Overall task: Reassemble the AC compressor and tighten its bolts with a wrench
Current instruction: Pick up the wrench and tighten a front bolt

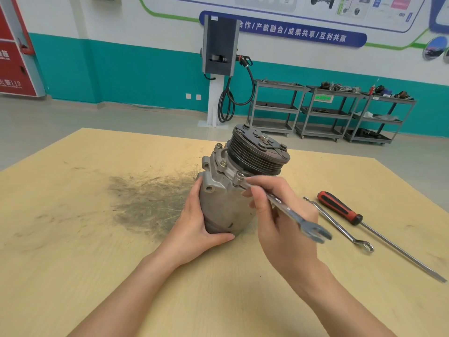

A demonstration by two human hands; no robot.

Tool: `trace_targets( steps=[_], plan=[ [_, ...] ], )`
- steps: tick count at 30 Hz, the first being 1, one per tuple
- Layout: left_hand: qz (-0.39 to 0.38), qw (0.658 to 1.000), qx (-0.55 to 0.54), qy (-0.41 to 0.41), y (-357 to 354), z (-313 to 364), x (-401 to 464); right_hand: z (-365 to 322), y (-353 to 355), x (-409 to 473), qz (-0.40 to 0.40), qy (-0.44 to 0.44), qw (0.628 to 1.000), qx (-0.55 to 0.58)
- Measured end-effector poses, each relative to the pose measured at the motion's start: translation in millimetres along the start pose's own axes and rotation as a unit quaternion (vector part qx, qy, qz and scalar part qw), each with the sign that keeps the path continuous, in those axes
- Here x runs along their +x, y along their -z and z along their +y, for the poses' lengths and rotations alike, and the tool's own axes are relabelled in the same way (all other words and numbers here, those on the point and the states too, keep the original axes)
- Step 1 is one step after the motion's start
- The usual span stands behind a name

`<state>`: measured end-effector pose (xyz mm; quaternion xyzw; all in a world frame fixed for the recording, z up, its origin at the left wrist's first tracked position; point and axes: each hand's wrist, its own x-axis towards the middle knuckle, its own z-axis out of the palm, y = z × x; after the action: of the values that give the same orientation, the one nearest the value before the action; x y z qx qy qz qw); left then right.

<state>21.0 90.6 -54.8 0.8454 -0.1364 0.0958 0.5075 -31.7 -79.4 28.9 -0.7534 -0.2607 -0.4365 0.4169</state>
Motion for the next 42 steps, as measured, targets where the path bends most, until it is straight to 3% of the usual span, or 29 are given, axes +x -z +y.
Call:
trace_targets(
  steps=[7,19,26,28,33,42],
  plan=[
    [0.003,1.0,0.001,0.0,-0.3,0.0,0.0,-14.1,-1.0,24.3,-0.048,-0.145,0.978,0.143],
    [0.005,1.0,0.011,0.008,-1.3,-1.4,0.3,-1.2,-10.7,23.6,-0.04,-0.183,0.968,0.169],
    [0.009,1.0,0.01,0.004,-1.6,-2.2,0.6,5.1,-10.9,16.5,-0.044,-0.27,0.906,0.322],
    [0.011,1.0,0.012,0.002,-1.5,-1.5,0.3,4.6,-10.8,14.0,-0.045,-0.257,0.923,0.284],
    [0.008,1.0,0.012,-0.002,-0.2,0.4,-0.2,-8.2,-15.1,16.4,-0.042,-0.102,0.99,0.089],
    [-0.028,0.999,0.038,0.016,1.7,6.0,-1.2,-31.5,-28.7,22.7,-0.055,0.068,0.984,-0.158]
  ],
)
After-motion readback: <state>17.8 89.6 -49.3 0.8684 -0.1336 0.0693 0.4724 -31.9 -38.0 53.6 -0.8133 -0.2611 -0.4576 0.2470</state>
